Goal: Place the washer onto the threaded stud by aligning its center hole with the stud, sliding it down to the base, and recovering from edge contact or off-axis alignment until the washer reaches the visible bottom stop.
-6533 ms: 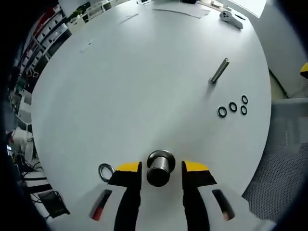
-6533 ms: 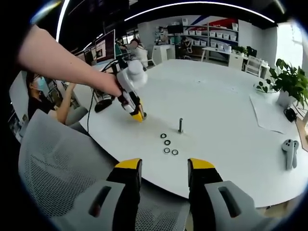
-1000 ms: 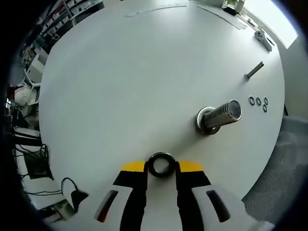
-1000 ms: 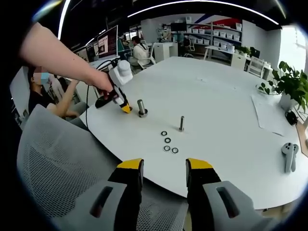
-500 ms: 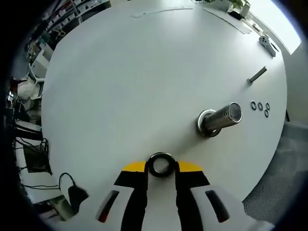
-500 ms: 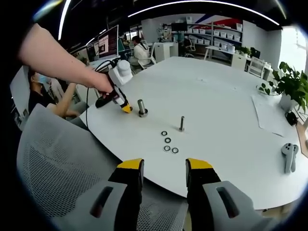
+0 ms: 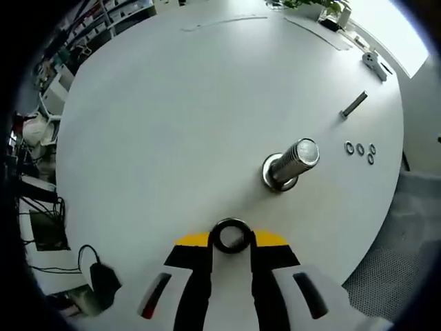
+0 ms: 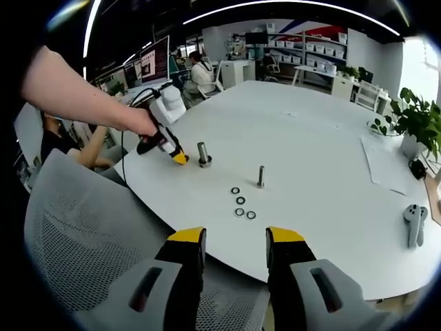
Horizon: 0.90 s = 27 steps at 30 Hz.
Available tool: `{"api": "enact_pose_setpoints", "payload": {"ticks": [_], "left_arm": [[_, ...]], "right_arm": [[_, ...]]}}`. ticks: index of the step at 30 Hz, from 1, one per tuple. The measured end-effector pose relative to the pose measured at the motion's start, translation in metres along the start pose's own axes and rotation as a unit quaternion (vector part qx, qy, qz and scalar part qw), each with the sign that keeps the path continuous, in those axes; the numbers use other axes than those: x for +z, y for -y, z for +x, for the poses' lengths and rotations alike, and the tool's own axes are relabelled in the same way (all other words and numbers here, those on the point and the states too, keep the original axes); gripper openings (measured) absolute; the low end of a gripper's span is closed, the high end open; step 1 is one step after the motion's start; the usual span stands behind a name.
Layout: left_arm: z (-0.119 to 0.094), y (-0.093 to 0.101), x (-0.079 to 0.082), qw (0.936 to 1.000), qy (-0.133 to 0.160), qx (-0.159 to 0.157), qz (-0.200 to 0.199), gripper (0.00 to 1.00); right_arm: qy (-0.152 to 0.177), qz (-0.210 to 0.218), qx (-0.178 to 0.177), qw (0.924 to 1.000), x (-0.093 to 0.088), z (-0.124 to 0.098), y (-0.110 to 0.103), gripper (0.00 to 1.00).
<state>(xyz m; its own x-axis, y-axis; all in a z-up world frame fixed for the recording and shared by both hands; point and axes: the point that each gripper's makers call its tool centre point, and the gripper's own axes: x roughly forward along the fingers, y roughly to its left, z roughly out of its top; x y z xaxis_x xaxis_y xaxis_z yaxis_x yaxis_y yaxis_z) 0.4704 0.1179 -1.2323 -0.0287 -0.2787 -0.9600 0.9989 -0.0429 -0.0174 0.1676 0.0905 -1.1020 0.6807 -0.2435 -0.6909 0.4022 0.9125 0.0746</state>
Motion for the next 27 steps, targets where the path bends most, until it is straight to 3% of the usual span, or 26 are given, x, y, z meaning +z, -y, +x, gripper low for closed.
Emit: {"api": "enact_pose_setpoints", "payload": {"ticks": [14,18,20,24,27], "left_arm": [[-0.033,0.007,0.022,0.9987,0.040,-0.017,0.025,0.18],[-0.059,0.018,0.033,0.9979,0.051,-0.018,0.036,0.18],[-0.053,0.018,0.037,0.9973,0.057,-0.020,0.041,0.18],[-0.070,0.026,0.049,0.9962,0.065,-0.022,0.054,0.18],[-0.064,0.031,0.054,0.9954,0.063,-0.028,0.066,0.18]], "right_arm": [[0.001,0.001,0.001,1.0000,0.001,0.000,0.001,0.37],[0.002,0.001,0.002,1.0000,0.001,0.000,0.000,0.37],[0.002,0.000,0.003,1.0000,0.001,0.000,-0.001,0.37],[0.003,-0.001,0.004,1.0000,0.002,-0.001,-0.001,0.37],[0.004,-0.002,0.006,1.0000,0.002,-0.001,-0.002,0.37]]}}
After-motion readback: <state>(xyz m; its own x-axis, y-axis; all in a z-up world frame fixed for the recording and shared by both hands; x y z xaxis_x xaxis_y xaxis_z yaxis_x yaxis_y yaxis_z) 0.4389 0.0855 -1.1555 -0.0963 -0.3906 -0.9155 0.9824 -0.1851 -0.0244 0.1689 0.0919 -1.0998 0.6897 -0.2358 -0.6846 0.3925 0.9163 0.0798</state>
